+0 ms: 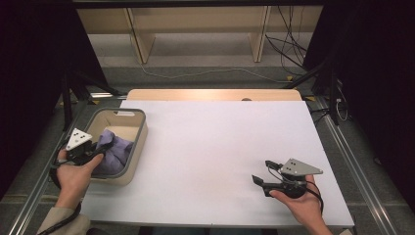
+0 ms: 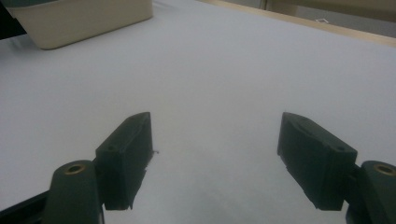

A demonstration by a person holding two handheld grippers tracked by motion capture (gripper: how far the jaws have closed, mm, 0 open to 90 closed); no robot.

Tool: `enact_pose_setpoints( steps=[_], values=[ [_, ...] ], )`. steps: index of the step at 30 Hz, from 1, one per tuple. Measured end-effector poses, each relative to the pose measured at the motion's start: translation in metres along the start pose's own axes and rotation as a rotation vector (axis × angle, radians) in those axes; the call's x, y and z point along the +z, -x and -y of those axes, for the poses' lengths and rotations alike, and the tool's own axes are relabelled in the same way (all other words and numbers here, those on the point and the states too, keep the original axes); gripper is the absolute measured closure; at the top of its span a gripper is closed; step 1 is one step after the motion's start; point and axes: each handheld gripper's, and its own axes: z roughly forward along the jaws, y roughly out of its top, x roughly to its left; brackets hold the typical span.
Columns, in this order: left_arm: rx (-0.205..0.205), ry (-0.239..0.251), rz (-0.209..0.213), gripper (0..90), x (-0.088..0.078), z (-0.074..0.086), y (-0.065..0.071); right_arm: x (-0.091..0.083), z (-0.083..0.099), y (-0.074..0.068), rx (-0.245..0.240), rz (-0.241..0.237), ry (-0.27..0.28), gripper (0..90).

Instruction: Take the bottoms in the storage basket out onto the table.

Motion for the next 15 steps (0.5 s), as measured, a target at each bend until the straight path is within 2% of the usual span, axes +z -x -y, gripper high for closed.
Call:
enact_pose_setpoints(
  steps=[15],
  values=[
    [0.007, 0.045, -0.012, 83.5, -0.0034, -0.0069, 0.0016, -0.0003, -0.0004, 0.0016, 0.008, 0.002, 0.005, 28.5]
  ],
)
